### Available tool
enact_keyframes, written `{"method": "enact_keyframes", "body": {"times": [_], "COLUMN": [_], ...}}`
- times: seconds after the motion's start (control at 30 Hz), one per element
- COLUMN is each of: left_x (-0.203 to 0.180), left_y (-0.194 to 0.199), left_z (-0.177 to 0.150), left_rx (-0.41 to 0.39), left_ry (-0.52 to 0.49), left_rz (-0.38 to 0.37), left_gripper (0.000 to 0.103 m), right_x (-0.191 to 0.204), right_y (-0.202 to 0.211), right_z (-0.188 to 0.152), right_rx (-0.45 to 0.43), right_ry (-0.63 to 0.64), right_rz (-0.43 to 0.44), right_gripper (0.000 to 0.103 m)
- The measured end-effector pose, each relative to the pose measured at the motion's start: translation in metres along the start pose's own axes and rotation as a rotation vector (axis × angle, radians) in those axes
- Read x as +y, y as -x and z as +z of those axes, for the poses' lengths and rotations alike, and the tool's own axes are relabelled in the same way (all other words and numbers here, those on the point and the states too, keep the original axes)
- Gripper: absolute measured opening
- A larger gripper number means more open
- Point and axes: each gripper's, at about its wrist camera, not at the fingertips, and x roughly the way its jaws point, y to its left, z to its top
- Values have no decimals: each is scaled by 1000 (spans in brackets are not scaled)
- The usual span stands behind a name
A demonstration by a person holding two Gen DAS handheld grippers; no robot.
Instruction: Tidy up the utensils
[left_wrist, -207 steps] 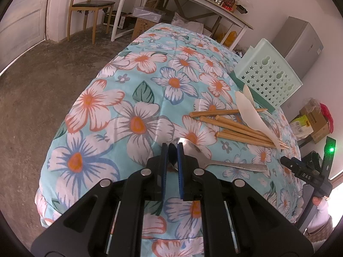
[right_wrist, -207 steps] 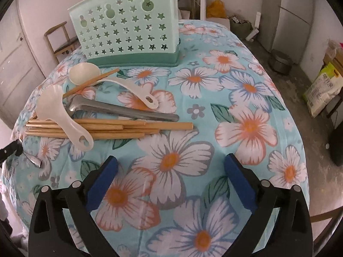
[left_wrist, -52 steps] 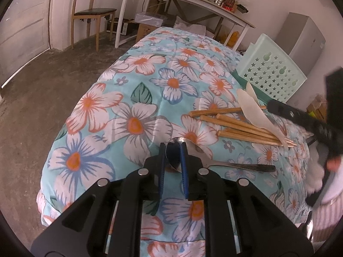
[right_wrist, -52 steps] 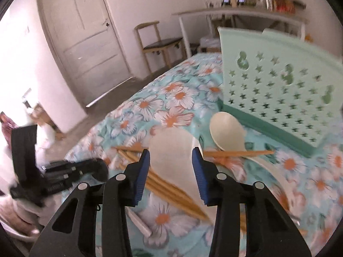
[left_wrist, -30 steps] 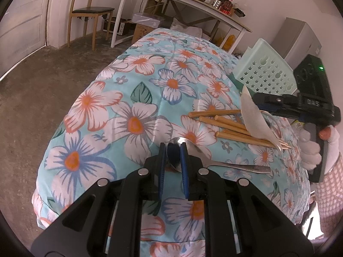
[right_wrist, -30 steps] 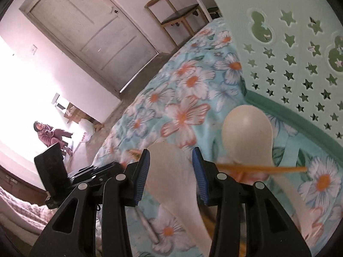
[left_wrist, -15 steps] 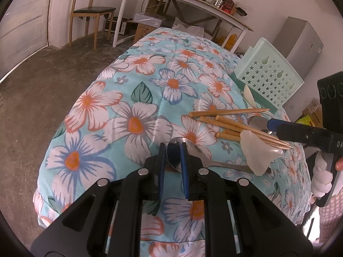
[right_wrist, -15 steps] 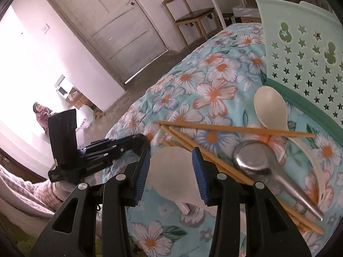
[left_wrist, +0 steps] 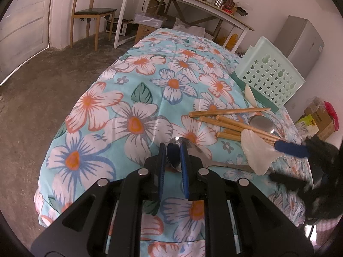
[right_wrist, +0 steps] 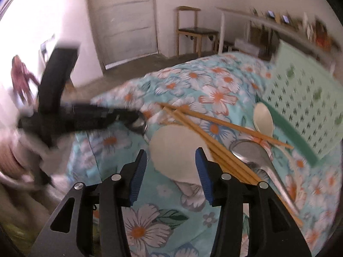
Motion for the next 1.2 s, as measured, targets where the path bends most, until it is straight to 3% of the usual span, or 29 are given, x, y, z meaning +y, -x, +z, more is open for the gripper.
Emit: {"method": "enact_keyframes", "body": {"times": [0.13,0.2,0.3,0.43,0.53,0.7,0.83,1.0,1.2], "left_x": [0,0,0,0,0,0,0,0,1], "left_y": [0,0,0,0,0,0,0,0,-1], "left_z": [0,0,0,0,0,0,0,0,1], "left_rx": [-1,-2,-1,-2,-1,-1,-2,1,7], "left_ry": [1,0,1,0,0,0,0,0,-19], "left_rz": [0,1,0,1,0,1,1,0,8], "left_gripper": [14,14,14,14,14,14,14,14,15], "right_x": [29,32,36,42,45,25,-14,-75,-101], "right_y": [-16,-20,-21,-23,-13,11,48,79,87], "right_z": [-9,-11,-11,-12,-11,5,11,-4,-20], "right_rx": [10,11,-2,-6,-38,-120,-220,-296,-337], "right_ry": [173,199,214,235,225,85,-128,-413,-527], "right_rz": [-201,-250,-276,-273,-266,-212,-141,-45,-22], "right_gripper": [47,47,39,14,10,7,5,4,3]}}
